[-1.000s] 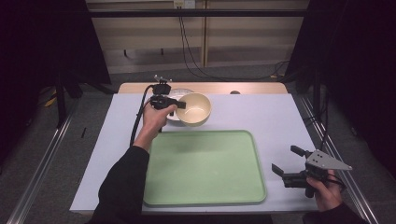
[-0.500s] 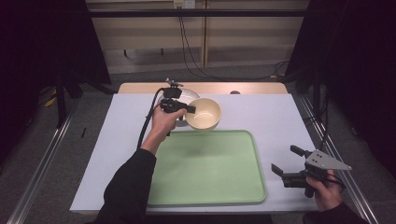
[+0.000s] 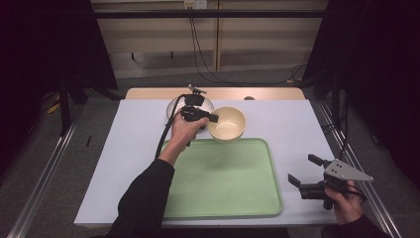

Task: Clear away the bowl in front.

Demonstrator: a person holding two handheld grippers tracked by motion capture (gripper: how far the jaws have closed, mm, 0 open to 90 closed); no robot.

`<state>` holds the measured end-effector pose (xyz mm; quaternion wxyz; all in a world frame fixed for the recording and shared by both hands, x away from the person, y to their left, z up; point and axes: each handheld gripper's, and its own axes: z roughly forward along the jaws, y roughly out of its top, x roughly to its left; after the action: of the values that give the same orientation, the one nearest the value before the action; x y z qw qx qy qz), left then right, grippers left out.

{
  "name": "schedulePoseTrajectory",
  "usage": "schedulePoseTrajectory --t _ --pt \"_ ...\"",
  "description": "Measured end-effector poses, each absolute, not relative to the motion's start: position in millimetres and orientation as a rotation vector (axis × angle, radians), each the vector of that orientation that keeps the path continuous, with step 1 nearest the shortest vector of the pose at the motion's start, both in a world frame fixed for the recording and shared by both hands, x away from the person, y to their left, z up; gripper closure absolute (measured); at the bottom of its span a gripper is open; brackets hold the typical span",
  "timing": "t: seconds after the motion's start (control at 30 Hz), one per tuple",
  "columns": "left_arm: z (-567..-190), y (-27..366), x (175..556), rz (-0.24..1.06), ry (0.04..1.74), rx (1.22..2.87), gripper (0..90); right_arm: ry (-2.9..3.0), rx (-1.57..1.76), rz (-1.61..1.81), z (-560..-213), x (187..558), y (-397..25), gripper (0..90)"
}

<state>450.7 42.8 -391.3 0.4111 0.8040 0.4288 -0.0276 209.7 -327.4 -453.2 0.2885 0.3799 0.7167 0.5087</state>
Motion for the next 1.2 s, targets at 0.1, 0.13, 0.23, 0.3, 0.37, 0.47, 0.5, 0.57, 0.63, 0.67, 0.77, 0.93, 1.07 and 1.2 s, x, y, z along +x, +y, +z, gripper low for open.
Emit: schedulePoseTrajectory --t 0.1,0.13,0.23,0.3,0.37,0.47,0.5,0.57,0.63,0.67,0.77,0.93,1.07,1.2 --pt "-390.4 36.4 450.0 -0.067 1.064 2.050 82.6 1.906 1.017 1.354 -453.3 209.9 -327.2 0.2" --pt "-390.7 33.8 449.6 -0.069 1.065 2.047 82.6 1.907 1.017 1.354 -453.2 209.9 -327.3 0.3" --pt "-391.1 27.5 449.7 -0.068 1.056 2.060 82.6 1.915 1.014 1.361 -453.3 209.6 -327.1 0.3" --pt "-391.9 23.3 449.7 -0.079 1.052 2.058 82.6 1.919 1.012 1.358 -453.6 209.8 -327.0 0.3" --pt "-393.7 19.8 449.9 -0.085 1.043 2.070 82.6 1.909 1.011 1.357 -453.5 210.0 -326.9 0.3" --pt "-399.6 13.0 449.8 -0.093 1.031 2.093 82.6 1.912 1.013 1.360 -453.5 209.9 -326.8 0.3" --pt "-401.9 10.2 449.4 -0.104 1.037 2.090 82.7 1.910 1.012 1.359 -453.4 209.9 -326.8 0.3" --pt "-406.0 4.6 448.8 -0.122 1.038 2.087 82.6 1.914 1.009 1.363 -453.5 209.8 -326.8 0.3" --pt "-407.7 -1.2 448.0 -0.122 1.046 2.084 82.6 1.917 1.012 1.365 -453.2 209.3 -327.2 0.3" --pt "-408.1 -3.0 448.5 -0.123 1.041 2.092 82.6 1.916 1.010 1.364 -453.0 209.2 -327.3 0.2" --pt "-407.9 -8.1 449.0 -0.145 1.032 2.085 82.6 1.912 1.006 1.370 -453.2 209.6 -327.2 0.3" --pt "-412.4 -17.4 450.3 -0.148 1.038 2.100 82.6 1.913 1.009 1.366 -453.2 209.3 -327.1 0.3" --pt "-418.1 -24.9 449.9 -0.147 1.048 2.114 82.6 1.913 1.006 1.371 -453.3 209.6 -327.2 0.3" --pt "-424.5 -32.3 449.2 -0.152 1.058 2.128 82.6 1.913 1.006 1.370 -453.3 209.6 -327.2 0.3"
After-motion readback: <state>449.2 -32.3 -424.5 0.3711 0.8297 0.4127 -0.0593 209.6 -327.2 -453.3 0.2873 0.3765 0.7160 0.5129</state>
